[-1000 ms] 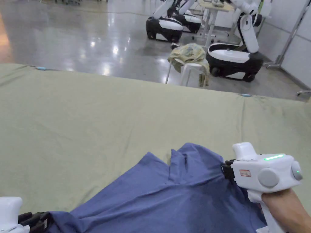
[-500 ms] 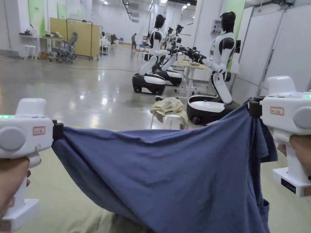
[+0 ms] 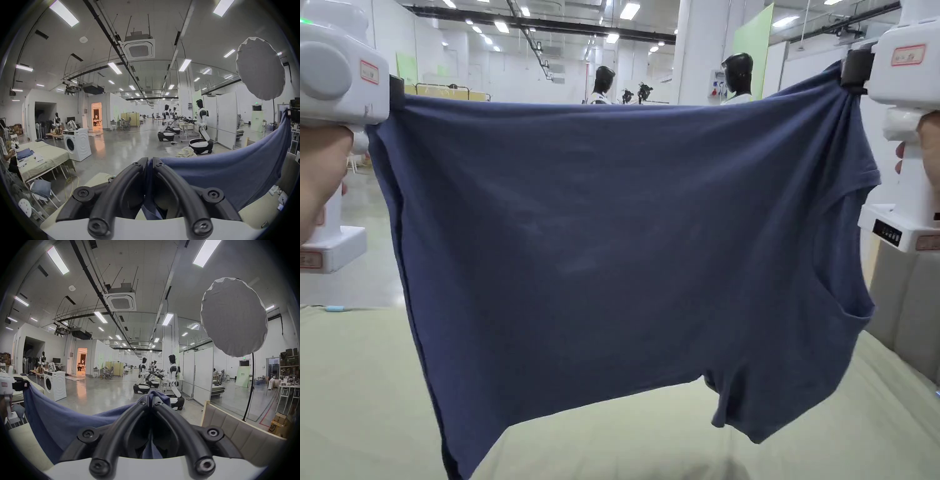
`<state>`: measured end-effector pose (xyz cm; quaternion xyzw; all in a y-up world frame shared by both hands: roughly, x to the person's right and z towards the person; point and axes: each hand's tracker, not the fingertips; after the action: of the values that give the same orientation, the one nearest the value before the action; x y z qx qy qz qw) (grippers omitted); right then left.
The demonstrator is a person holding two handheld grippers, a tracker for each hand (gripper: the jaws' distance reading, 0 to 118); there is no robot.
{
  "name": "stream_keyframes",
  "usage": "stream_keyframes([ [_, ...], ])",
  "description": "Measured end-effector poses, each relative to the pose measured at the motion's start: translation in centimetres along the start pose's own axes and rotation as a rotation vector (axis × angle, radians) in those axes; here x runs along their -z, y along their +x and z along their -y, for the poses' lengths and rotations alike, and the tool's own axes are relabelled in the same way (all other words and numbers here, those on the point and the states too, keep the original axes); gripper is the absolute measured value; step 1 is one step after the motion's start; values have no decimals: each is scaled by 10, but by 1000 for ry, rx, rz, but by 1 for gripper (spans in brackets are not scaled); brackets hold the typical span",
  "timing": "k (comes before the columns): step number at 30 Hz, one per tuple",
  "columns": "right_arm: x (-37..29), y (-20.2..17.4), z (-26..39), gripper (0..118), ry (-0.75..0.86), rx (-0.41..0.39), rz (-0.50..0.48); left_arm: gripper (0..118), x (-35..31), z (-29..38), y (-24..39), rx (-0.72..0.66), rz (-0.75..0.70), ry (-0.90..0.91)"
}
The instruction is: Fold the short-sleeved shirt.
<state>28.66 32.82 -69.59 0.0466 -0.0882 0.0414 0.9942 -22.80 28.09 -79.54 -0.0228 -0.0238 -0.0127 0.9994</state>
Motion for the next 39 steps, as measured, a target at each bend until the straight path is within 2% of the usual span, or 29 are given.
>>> stream_keyframes([
  [3,14,-10,33,3,-32,11,15,7,25,28,-1,-1,-14,-37],
  [7,27,-23,99,3,-94,23,52,7,50,99,10,-17,-49,-148],
  [9,28,-28,125,3,-119,45,76,6,47,130,17,-73,-48,-170],
  [12,22,-28,151,3,-141,50,78,6,35,166,26,-71,-61,-146],
  [17,-12,-22,160,3,-168,12,55,6,-8,178,34,-60,-25,-144],
  [18,-24,-18,160,3,-169,25,43,6,-20,180,33,-66,-13,-132],
  [25,-143,6,199,3,-233,5,-9,6,-132,217,4,-26,91,-155],
  [26,-165,11,211,3,-255,29,-27,6,-153,229,-3,-18,112,-179],
  [30,-246,16,276,3,-393,26,-115,6,-229,294,-22,49,183,-278],
  [33,-290,7,345,3,-625,57,-149,6,-267,355,-30,142,253,-431],
  [35,-312,3,396,3,-774,88,-160,6,-286,395,-32,210,235,-540],
  [39,-331,-5,460,3,-990,6,-158,6,-292,431,-43,154,271,-733],
])
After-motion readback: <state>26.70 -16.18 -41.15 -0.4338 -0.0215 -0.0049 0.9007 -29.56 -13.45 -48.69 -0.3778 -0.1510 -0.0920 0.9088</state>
